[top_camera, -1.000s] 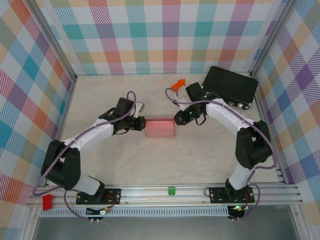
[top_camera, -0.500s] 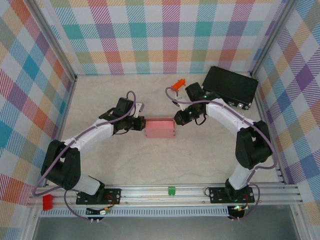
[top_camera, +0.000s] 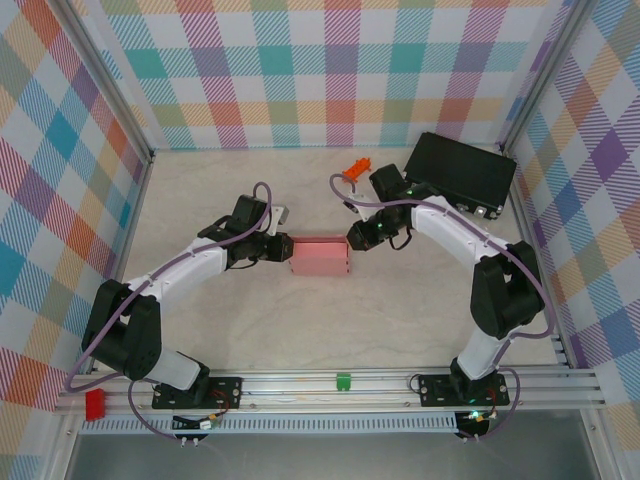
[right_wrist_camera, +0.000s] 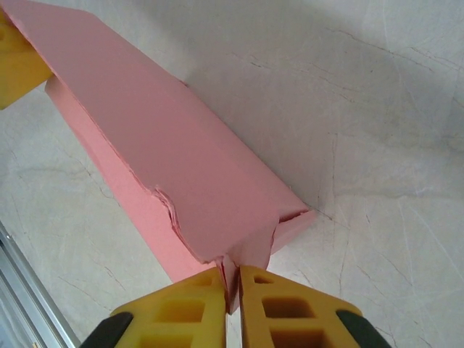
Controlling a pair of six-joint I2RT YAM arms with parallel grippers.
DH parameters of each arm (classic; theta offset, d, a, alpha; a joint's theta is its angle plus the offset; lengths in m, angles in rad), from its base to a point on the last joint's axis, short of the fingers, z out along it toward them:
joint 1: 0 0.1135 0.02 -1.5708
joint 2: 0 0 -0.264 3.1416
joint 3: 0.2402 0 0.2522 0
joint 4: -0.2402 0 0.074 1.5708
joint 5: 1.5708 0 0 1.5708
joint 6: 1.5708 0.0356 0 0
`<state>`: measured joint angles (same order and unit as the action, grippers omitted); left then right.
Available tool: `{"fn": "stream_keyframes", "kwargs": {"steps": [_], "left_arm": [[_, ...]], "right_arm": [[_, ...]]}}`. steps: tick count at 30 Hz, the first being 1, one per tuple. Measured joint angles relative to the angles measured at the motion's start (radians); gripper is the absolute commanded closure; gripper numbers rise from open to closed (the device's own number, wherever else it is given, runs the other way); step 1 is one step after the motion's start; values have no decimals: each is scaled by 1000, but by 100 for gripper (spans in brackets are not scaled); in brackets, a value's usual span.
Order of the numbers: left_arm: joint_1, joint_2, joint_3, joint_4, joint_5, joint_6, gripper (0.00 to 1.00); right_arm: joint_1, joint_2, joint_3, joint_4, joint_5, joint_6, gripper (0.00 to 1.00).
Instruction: Fold the paper box
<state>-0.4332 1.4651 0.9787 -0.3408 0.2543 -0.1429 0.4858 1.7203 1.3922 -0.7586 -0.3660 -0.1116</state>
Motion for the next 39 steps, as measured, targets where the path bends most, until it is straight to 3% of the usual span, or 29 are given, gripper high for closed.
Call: {"fn": "stream_keyframes", "kwargs": {"steps": [12,23,39], "left_arm": [[0,8,0,-6,3,0,80],[0,14,0,3,15,-1,89],[-1,14,0,4,14,-3,90]], "right_arm": [[0,27,61,-52,6,9,86],[0,47,66,-78,6,30,86],[0,93,130,-149,6,49,86]]}}
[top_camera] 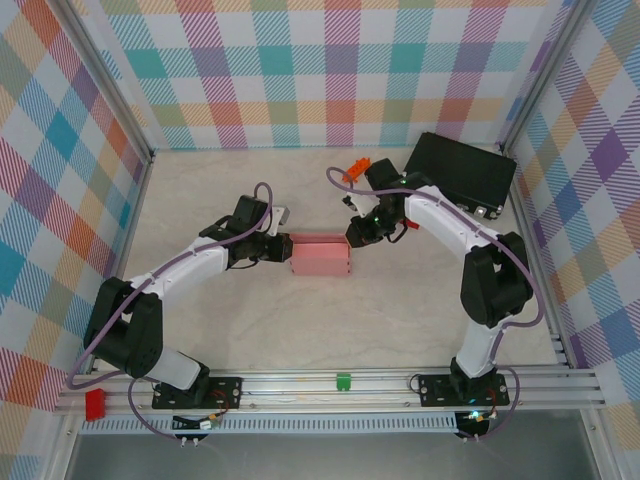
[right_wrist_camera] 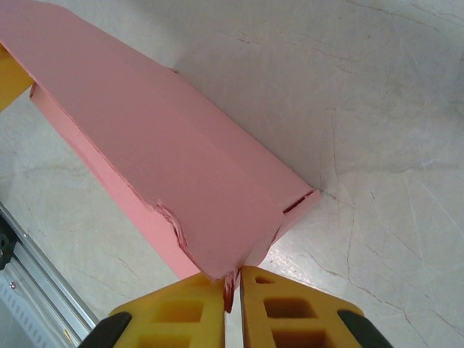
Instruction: Fold the paper box
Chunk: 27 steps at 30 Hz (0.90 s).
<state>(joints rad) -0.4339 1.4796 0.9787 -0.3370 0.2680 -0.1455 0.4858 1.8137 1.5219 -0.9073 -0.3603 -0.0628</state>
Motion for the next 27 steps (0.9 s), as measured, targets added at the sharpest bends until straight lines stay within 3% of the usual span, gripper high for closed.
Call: {"fn": "stream_keyframes", "kwargs": {"steps": [27], "left_arm": [[-9,9,9,-2,-8,0,91]], "right_arm": [[3,24,29,-63,-11,0,86]]}}
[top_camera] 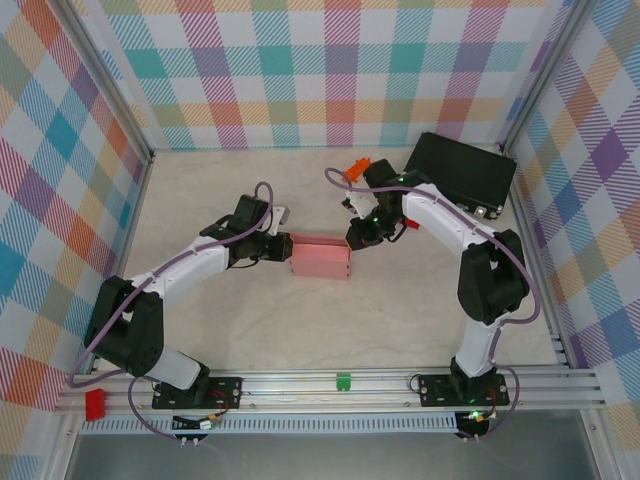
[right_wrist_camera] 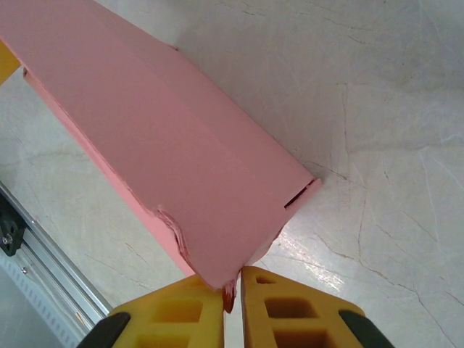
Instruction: Fold the paper box
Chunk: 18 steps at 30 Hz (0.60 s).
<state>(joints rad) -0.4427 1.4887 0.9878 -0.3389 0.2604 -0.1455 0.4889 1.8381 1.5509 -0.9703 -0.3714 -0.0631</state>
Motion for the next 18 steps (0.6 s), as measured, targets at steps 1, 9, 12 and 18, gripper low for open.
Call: {"fn": "stream_keyframes", "kwargs": {"steps": [1,9,12,18], "left_arm": [[0,1,2,-1,0,0,91],[-1,5,8,-6,-10,0,91],[-1,5,8,-7,-11,0,91],[-2,6,10,-7,-10,0,90]], "right_arm": [[0,0,2,-1,0,0,86],[2,14,31,-19,3,-3,85],[2,16,35,-19,4,-3,83],[3,16,35,-18,5,-4,76]]}}
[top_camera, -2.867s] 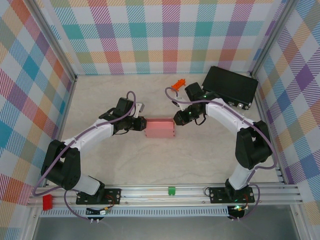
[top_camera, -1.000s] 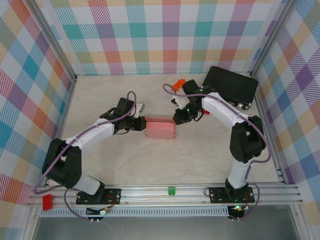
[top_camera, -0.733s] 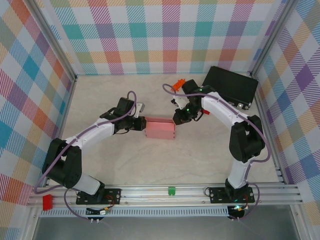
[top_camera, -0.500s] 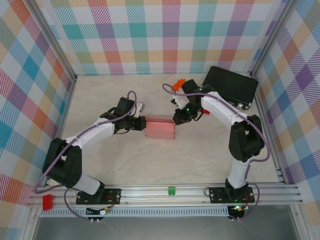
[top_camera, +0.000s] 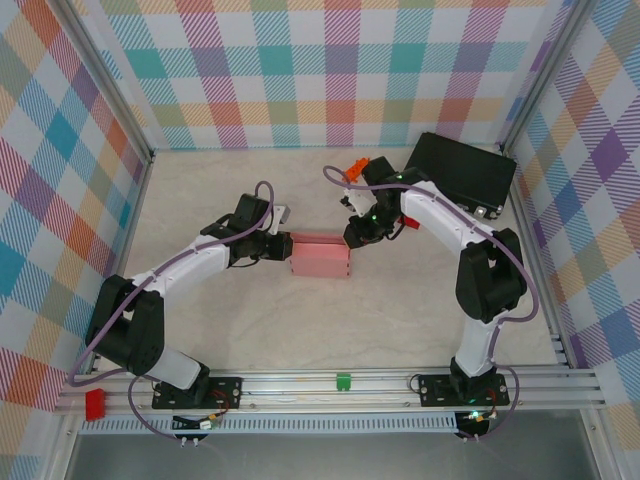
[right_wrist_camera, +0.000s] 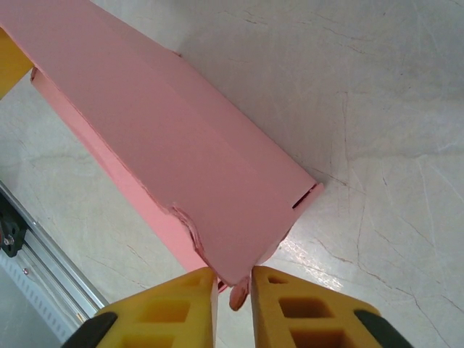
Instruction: Fold the paper box
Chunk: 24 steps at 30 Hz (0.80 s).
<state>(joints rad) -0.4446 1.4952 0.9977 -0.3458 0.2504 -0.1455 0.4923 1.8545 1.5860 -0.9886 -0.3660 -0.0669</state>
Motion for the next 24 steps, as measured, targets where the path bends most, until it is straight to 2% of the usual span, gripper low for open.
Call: {"fn": "stream_keyframes", "kwargs": {"steps": [11,24], "left_arm": [[-3,0,1,-3,0,-1,86],[-5,-6,8,-24,-1,-1,83]], "right_arm": [[0,-1,-16,17,4,0,69],[6,-4,-23,27,25,-1,68]]}}
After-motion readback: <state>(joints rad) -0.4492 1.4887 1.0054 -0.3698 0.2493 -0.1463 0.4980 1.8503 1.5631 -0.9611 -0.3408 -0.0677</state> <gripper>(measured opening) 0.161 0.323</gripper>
